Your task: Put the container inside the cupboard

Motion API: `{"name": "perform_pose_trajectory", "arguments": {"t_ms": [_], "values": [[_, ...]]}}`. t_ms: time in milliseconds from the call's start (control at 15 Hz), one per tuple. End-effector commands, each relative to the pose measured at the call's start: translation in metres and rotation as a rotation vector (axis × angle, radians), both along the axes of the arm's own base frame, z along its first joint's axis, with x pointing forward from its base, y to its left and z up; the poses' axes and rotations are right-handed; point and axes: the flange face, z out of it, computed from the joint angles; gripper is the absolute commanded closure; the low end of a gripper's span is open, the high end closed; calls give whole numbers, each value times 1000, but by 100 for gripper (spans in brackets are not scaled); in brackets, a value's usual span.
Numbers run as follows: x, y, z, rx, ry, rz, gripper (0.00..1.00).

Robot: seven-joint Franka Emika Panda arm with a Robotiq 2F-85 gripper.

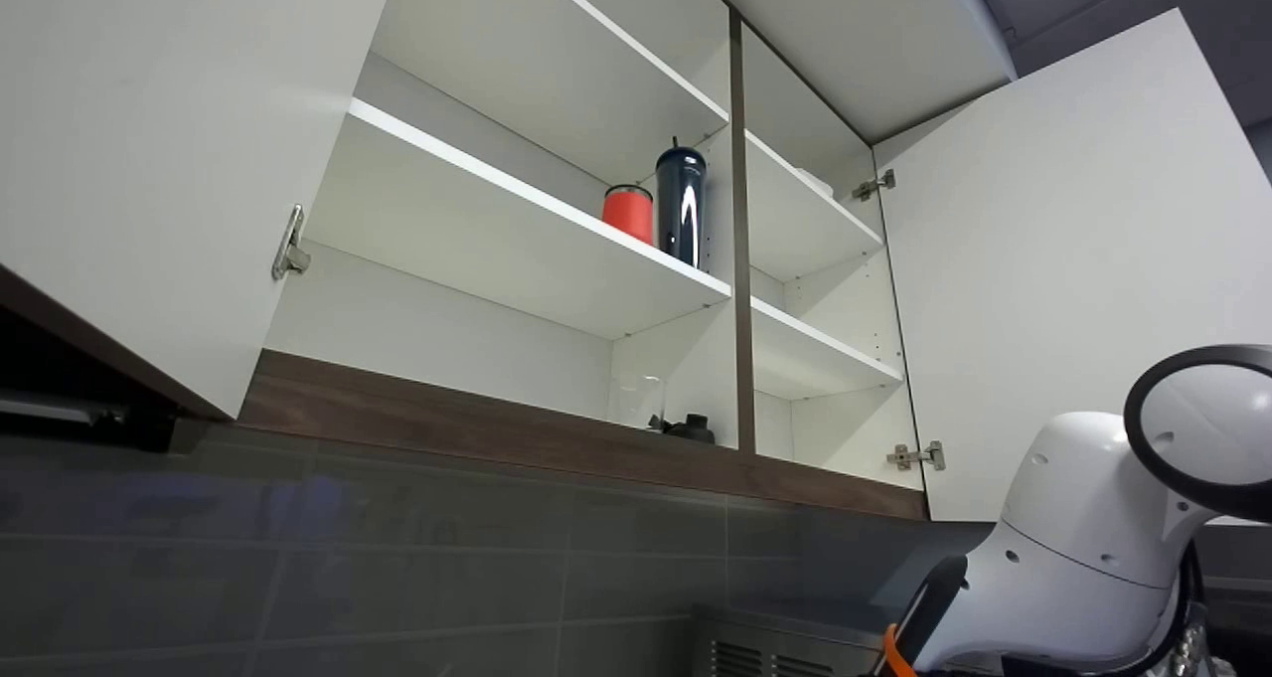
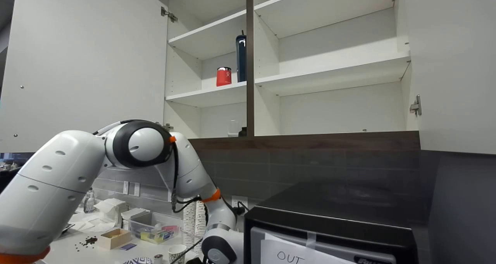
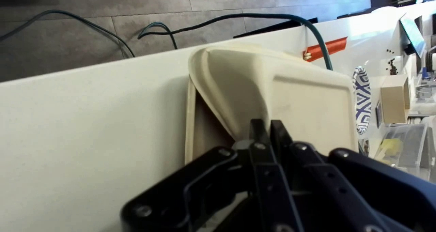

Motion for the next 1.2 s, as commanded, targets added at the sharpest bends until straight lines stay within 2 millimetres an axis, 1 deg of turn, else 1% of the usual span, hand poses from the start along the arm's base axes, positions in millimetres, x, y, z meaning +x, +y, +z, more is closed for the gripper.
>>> {"name": "perform_pose_trajectory", "arguments": {"t_ms": [0,267,400,667,733,800,867,1133], "values": [[-12,-2,25,0,12,38,98],[-18,-2,55,-2,-12,64,98],[-22,0,76,-14,-46,69,98],[-27,8,127,-52,-130,77,98],[-13,1,101,-26,-114,71,98],[-12,2,112,-31,-131,70,92],[-12,2,115,-33,-137,70,92],[-13,2,104,-28,-116,70,92]]}}
